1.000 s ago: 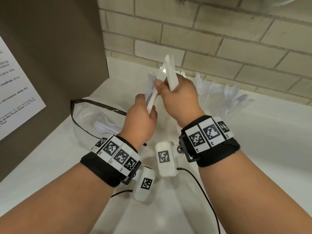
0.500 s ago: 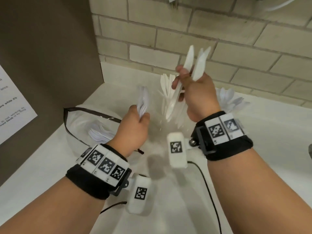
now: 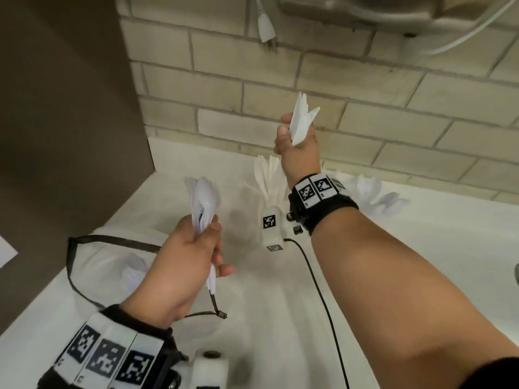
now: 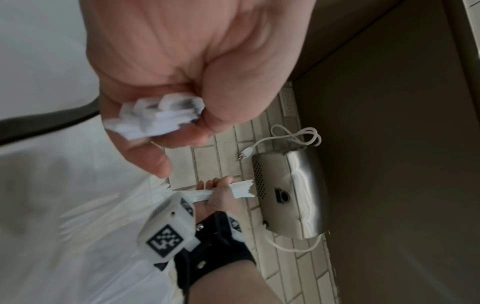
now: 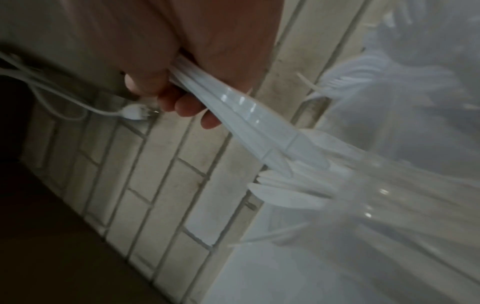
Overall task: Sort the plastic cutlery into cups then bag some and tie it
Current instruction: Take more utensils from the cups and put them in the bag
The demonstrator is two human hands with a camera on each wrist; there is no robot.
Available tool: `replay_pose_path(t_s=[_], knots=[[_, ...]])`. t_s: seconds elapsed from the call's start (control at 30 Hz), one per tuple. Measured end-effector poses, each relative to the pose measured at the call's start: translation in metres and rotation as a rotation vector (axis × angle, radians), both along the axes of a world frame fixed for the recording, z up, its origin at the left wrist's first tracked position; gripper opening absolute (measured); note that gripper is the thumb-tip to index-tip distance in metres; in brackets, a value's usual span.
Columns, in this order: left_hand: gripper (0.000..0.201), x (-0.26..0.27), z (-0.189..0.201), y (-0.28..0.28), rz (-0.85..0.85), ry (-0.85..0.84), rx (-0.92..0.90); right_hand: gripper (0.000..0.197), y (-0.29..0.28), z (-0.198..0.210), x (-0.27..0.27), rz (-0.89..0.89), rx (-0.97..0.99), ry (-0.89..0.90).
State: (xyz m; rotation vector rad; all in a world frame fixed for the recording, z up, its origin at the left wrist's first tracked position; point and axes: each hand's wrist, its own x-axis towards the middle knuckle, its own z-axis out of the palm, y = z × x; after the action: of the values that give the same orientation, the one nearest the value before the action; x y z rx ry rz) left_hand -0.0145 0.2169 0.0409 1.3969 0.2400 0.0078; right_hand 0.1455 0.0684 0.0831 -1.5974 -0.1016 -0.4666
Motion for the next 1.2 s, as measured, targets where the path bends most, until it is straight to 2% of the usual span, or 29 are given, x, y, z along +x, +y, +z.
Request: replay_pose_path(t_s=[0.07, 0.17, 0.27, 0.37, 0.5, 0.67, 0.8, 0.9, 1.0, 1.2], knots=[[0.012, 0.001, 0.0, 0.002, 0.006, 0.007, -0.014, 0.014, -0.001, -0.015, 0.009, 0.015, 0.0, 0.08], [0.013, 0.002, -0.001, 0.0, 0.006, 0.006, -0.025, 0.031, -0.004, -0.03, 0.017, 0.052, -0.01, 0.24], [0.014, 0.003, -0.003, -0.003, -0.003, 0.005, -0.02, 0.032, -0.008, -0.033, 0.019, 0.063, 0.044, 0.307], [0.014, 0.003, -0.002, -0.007, -0.018, -0.001, -0.029, 0.028, -0.012, -0.035, 0.019, 0.042, 0.072, 0.326], [0.013, 0.003, -0.001, -0.012, -0.041, -0.005, -0.058, 0.036, -0.014, -0.035, 0.015, 0.008, 0.067, 0.355], [0.012, 0.002, 0.002, -0.013, -0.085, 0.03, -0.147, 0.032, -0.015, -0.011, -0.018, -0.025, 0.008, 0.209], [0.014, 0.002, 0.006, -0.017, -0.167, 0.042, -0.205, 0.015, -0.014, 0.001, -0.061, 0.126, -0.003, 0.209], [0.015, 0.002, 0.009, -0.021, -0.213, 0.043, -0.224, 0.009, -0.013, 0.001, -0.091, 0.301, -0.109, 0.317], [0.015, 0.003, 0.009, -0.024, -0.243, 0.055, -0.247, 0.02, -0.015, -0.002, -0.112, 0.442, -0.179, 0.421], [0.022, 0.005, 0.006, -0.025, -0.315, 0.1, -0.301, 0.02, -0.014, -0.015, -0.121, 0.411, -0.128, 0.414]])
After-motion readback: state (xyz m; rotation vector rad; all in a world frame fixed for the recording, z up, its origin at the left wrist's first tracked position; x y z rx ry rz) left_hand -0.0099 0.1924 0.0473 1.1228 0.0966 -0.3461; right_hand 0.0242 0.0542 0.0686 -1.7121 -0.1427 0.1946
